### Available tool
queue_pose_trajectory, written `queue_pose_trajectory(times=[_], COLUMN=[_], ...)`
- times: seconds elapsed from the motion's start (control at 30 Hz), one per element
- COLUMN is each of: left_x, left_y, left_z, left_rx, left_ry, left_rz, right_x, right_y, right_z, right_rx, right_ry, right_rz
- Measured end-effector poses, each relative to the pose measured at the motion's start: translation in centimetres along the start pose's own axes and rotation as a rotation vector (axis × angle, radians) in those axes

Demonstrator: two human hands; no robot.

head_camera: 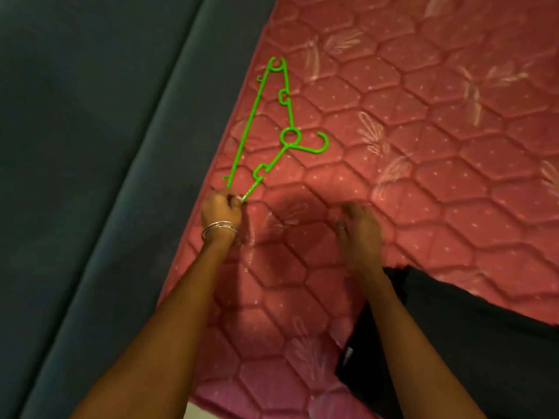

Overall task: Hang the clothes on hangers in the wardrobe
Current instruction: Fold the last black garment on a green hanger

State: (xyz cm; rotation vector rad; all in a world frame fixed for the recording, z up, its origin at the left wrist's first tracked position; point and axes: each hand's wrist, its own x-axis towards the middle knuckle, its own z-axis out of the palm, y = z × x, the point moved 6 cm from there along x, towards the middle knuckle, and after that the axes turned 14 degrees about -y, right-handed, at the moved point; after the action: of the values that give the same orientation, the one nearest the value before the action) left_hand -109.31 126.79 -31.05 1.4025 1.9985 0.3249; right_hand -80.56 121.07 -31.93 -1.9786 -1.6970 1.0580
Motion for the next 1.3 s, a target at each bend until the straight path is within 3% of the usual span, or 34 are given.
queue_pose_trajectory(times=[0.1, 0.2, 0.3, 0.37, 0.43, 0.57, 0.7, 0.83, 1.0, 1.13, 1.3], left_x=[4.7, 6.7, 7.0, 7.2, 6.4, 0.9, -6.6, -15.1, -24.2, -29.8, -35.7], left_y=[1.4, 2.2, 2.3, 1.6, 1.3, 4.7, 9.0, 14.6, 21.5, 24.6, 25.4], left_z=[-0.3, 2.4, 4.0, 4.0, 4.0, 4.2, 6.8, 10.5, 15.2, 20.1, 28.1], left_rx=[0.374, 0.553, 0.631, 0.500, 0.196, -0.201, -0.290, -0.250, -0.263, -0.381, -0.473], left_ry=[-0.065, -0.198, -0.177, -0.151, -0.153, -0.118, -0.228, -0.361, -0.479, -0.411, -0.537], left_rz=[0.150, 0.134, 0.117, 0.112, 0.170, 0.305, 0.383, 0.480, 0.613, 0.433, 0.149], right_x=[4.3, 6.5, 7.2, 7.2, 6.9, 5.9, 3.3, -1.7, -12.0, -22.1, -31.6], right_y=[-3.1, -4.3, -4.4, -4.4, -4.1, -3.0, -4.5, -1.8, 7.1, 16.8, 26.9], right_z=[2.1, 3.4, 4.2, 4.2, 4.1, 3.3, -2.4, -10.6, -18.7, -22.7, -21.8], right_rx=[0.000, 0.001, 0.041, 0.081, 0.199, 0.881, 1.297, 1.368, 1.343, 1.335, 1.253], right_ry=[0.015, 0.002, -0.008, 0.000, -0.019, -0.033, -0.036, 0.199, 0.401, 0.464, 0.444], right_rz=[-0.036, -0.043, -0.032, -0.044, -0.002, 0.160, 0.070, 0.016, 0.052, 0.133, 0.287])
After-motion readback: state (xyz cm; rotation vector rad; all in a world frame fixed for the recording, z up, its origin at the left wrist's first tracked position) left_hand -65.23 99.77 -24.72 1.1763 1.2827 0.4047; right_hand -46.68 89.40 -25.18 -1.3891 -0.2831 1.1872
